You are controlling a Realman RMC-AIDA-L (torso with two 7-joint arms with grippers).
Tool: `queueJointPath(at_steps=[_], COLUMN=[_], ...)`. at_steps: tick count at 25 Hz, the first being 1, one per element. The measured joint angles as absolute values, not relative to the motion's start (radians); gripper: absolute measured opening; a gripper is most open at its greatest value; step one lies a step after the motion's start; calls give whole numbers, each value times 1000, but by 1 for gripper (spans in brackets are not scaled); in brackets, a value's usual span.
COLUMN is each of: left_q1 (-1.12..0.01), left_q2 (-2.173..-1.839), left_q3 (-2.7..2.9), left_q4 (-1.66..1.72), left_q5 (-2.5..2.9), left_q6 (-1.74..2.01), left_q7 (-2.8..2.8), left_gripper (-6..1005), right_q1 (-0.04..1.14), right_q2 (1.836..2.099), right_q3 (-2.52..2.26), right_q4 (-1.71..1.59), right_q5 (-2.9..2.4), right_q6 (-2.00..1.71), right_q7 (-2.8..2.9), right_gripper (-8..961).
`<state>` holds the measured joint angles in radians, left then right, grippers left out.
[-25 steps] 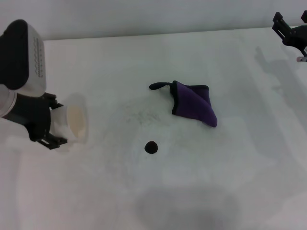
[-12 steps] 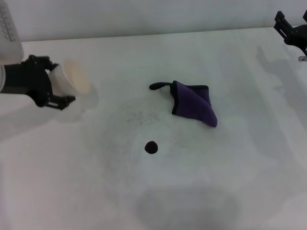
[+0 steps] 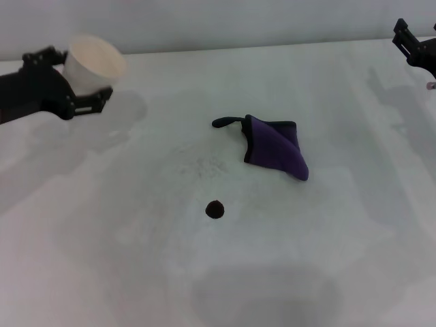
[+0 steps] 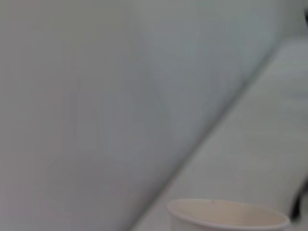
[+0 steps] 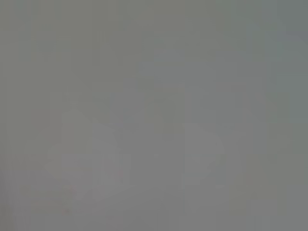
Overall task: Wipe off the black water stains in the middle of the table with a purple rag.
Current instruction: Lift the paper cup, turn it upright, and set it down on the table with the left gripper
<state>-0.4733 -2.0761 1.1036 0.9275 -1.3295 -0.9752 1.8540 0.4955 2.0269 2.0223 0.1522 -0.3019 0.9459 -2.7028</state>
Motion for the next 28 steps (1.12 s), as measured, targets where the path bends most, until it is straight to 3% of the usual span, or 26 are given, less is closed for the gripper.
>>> queueJointPath(at_steps=[28], left_q1=[-518], left_q2=[-2083], left_q3=[1108], left_q4=[308], left_q5=[-2328], left_q6=[-990], left_q7=[2491], left_gripper=[873], right_q1=[502], right_q2=[2024], right_q3=[2023], right_q4=[153], right_q5=[-301], right_q6=[944], right_q7=[-2710], right_gripper=[830])
